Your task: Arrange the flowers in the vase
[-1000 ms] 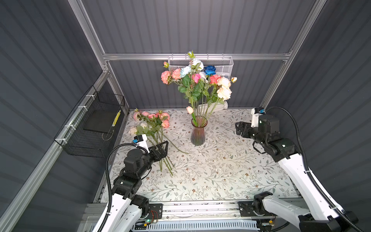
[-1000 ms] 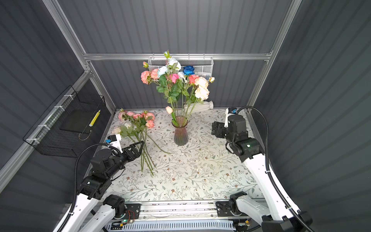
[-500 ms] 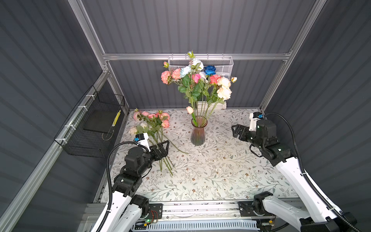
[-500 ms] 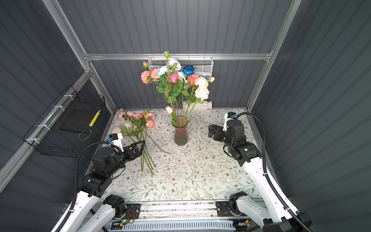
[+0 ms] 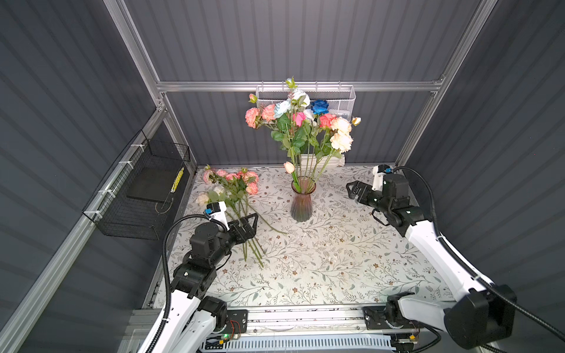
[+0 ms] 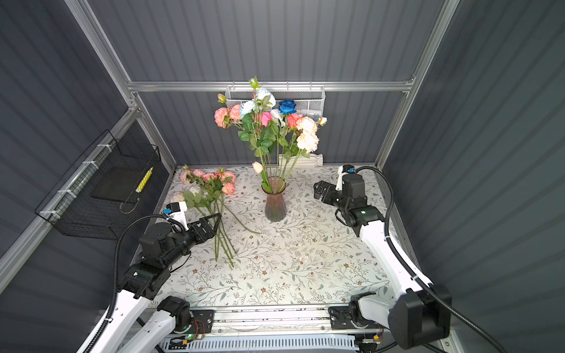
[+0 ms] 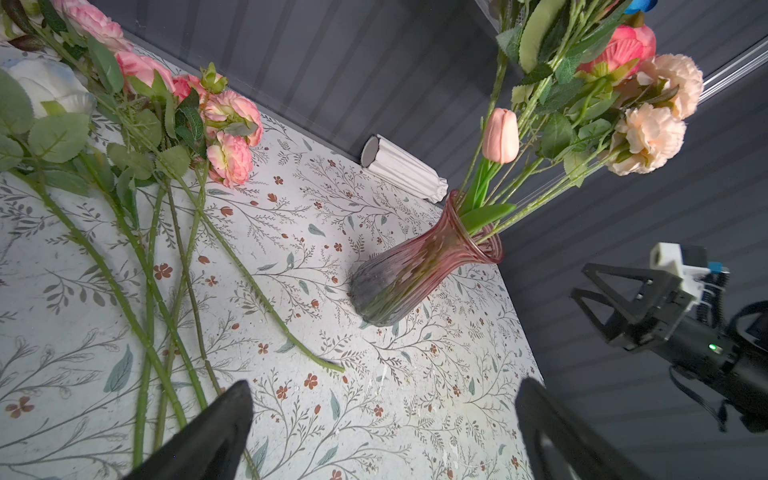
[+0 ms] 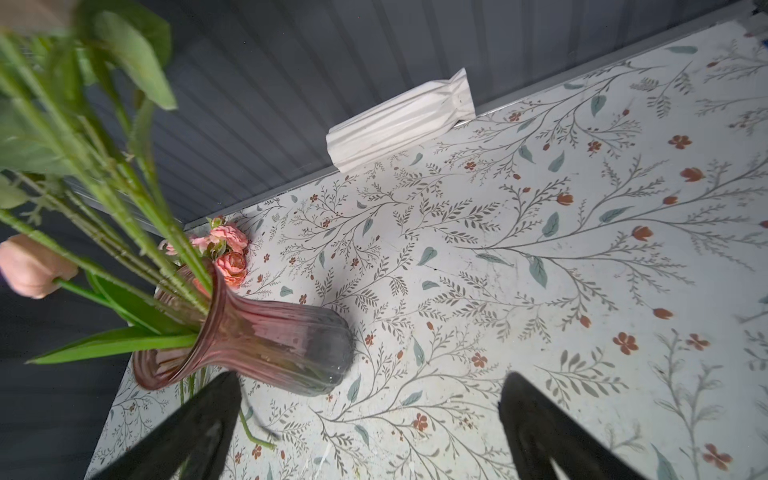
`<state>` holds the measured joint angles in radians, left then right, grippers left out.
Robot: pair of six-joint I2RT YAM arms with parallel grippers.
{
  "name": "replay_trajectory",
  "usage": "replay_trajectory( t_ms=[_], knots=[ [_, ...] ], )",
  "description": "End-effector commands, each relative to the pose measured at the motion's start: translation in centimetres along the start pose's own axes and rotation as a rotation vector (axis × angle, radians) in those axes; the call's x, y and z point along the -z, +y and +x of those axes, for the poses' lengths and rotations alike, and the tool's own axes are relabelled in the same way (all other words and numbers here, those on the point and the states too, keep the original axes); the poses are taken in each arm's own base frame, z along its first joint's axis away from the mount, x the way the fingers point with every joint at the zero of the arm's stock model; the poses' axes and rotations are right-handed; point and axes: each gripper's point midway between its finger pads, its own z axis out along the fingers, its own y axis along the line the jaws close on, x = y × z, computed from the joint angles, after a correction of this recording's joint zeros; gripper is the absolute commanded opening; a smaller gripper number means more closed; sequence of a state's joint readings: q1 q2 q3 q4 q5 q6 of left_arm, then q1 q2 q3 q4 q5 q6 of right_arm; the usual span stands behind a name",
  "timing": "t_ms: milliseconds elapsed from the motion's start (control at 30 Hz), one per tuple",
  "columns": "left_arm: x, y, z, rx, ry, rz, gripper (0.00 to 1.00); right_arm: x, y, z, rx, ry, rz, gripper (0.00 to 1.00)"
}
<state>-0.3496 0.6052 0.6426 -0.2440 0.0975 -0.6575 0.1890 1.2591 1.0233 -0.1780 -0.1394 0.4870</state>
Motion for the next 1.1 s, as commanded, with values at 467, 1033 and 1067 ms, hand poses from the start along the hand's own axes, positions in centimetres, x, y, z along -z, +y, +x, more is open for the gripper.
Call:
replay_trajectory(
  t_ms=[467, 1033, 1067],
  knots=[
    [-1.0, -2.2, -1.2, -0.033, 0.024, 0.067, 1.0, -10.5, -3.5, -4.4, -0.065, 0.027, -0.271, 0.99],
    [-2.1, -1.8, -1.8, -0.056, 0.011, 0.04, 1.0, -21.4, -8.3, -8.8, -0.158, 0.028, -0.355, 0.9],
    [-2.1, -1.8, -1.9, -0.06, 0.009, 0.042, 1.0, -22.3, -8.8, -8.6, -0.174, 0.038, -0.358, 0.89]
  ],
)
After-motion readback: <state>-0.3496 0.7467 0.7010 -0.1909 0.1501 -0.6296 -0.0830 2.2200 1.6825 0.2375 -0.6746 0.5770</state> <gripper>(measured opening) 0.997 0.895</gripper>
